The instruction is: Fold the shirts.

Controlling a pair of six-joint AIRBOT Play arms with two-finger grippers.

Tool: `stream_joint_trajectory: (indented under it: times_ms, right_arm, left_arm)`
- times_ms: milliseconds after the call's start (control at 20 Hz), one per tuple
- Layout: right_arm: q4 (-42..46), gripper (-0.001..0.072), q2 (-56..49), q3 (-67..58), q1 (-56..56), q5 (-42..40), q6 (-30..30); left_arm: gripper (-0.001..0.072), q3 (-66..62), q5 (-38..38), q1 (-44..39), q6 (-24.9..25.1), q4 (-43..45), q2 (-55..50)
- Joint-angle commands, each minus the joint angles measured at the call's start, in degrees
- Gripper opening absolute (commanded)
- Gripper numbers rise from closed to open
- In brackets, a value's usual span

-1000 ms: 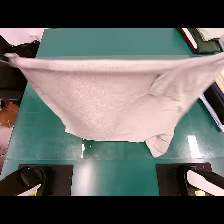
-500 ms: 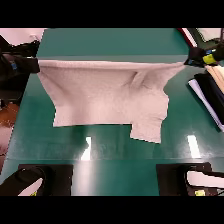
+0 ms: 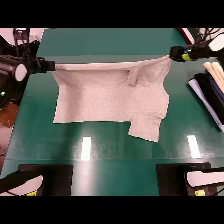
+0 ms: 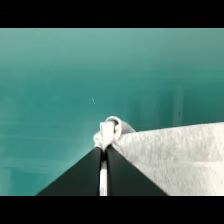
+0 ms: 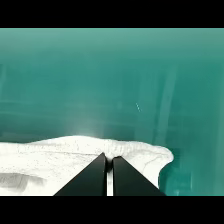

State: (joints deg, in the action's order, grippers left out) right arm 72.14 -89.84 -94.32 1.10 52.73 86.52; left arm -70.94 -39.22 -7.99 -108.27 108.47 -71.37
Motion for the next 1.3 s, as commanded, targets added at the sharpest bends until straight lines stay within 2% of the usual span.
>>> stream_joint_trajectory:
  times_ms: [0, 150, 250, 350, 500, 650, 950, 1250]
  right_arm:
    - [0.0, 0.0013, -3.7, 0.0, -1.4, -5.5, -1.2]
    - [0.0, 0.0013, -5.5, 0.1, -1.4, -2.3, -1.2]
    - [0.0, 0.0012, -6.1, 0.1, -1.4, 2.2, -1.2]
    - [0.1, 0.0013, -5.4, 2.1, -1.8, 4.7, -1.2]
    - [-0.1, 0.0012, -3.8, 8.7, -3.0, 4.2, -1.2]
    - [-0.2, 0.0013, -3.0, 13.4, -4.5, 1.4, -1.1]
    - [-0.2, 0.0015, -3.0, 14.8, -5.5, 2.1, -1.1]
    - [-0.1, 0.0015, -3.0, 14.8, -4.9, 10.8, -1.0]
  left_arm:
    - [0.0025, -0.1, 7.5, 2.8, 0.2, -1.7, -5.1]
    - [0.0025, -0.2, 7.1, 6.4, 0.3, -5.6, -5.8]
    - [0.0025, -0.2, 2.1, 8.2, 0.6, -6.9, -6.0]
    - [0.0025, -0.2, -4.1, 8.5, 5.4, -6.9, -6.0]
    - [0.0025, 0.0, -8.9, 8.5, 11.6, -11.0, -6.4]
    - [0.0025, 0.7, -12.4, 8.5, 11.8, -11.7, -7.5]
    - [0.0026, 0.6, -16.7, 8.5, 11.8, -14.3, -8.9]
    - [0.0027, 0.6, -26.5, 8.5, 13.0, -14.3, -8.9]
